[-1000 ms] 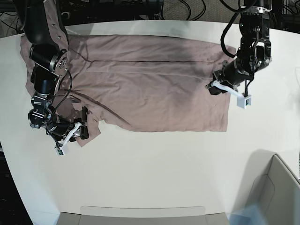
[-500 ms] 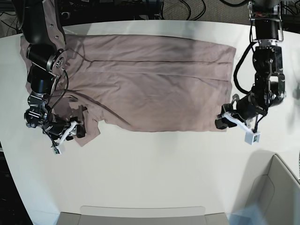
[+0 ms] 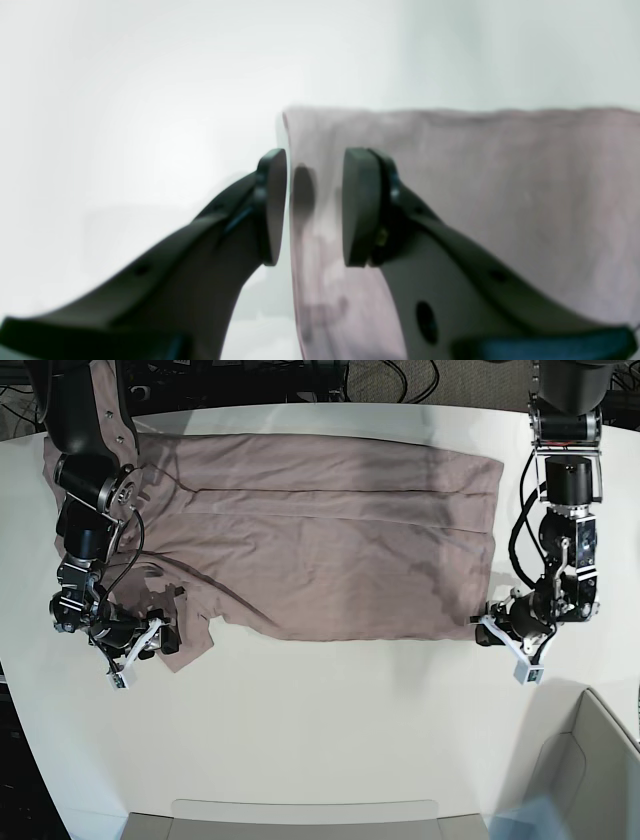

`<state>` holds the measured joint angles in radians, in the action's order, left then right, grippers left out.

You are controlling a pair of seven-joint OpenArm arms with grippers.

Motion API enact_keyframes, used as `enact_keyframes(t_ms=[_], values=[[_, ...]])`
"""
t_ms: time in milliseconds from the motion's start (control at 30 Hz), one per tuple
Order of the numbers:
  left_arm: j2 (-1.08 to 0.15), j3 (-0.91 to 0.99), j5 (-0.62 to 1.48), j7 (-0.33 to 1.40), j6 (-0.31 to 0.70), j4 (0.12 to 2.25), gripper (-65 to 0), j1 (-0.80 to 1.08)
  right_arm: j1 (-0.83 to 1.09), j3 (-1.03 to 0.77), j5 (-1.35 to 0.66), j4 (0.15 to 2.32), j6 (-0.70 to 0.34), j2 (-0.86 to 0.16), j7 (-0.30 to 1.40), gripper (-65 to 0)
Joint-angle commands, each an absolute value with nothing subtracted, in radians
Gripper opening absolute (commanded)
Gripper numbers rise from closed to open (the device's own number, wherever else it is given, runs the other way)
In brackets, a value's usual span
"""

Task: Fold the T-shirt properly
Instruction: 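Grasp the hem corners with the left and right grippers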

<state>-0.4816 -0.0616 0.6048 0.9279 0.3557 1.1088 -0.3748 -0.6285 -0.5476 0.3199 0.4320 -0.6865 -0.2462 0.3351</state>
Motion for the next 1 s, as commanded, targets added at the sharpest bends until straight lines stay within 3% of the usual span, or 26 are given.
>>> enact_keyframes(t_ms=[0,333,633,833,967], values=[[-0.501,-0.061,0.591,0.903,0.375,1.087,-44.8,-0.412,-0.63,-0.544,0.38,0.427,-0.698,-0.257,0.41,-32.6],[-0.499,-0.113,0.536,0.809,0.512,0.881,-44.8,-0.456,-0.633,-0.544,0.38,0.427,-0.698,-0.255,0.41,-32.6],[-0.486,-0.113,0.545,0.799,0.562,0.868,-44.8,-0.458,-0.634,-0.544,0.38,0.427,-0.698,-0.251,0.41,-32.6],[-0.489,-0.113,0.542,0.799,0.664,0.866,-44.8,-0.492,-0.634,-0.544,0.38,0.427,-0.698,-0.249,0.41,-32.6],[-0.486,-0.113,0.539,0.8,0.661,0.865,-44.8,-0.496,-0.634,-0.544,0.38,0.427,-0.698,-0.249,0.41,-32.6]])
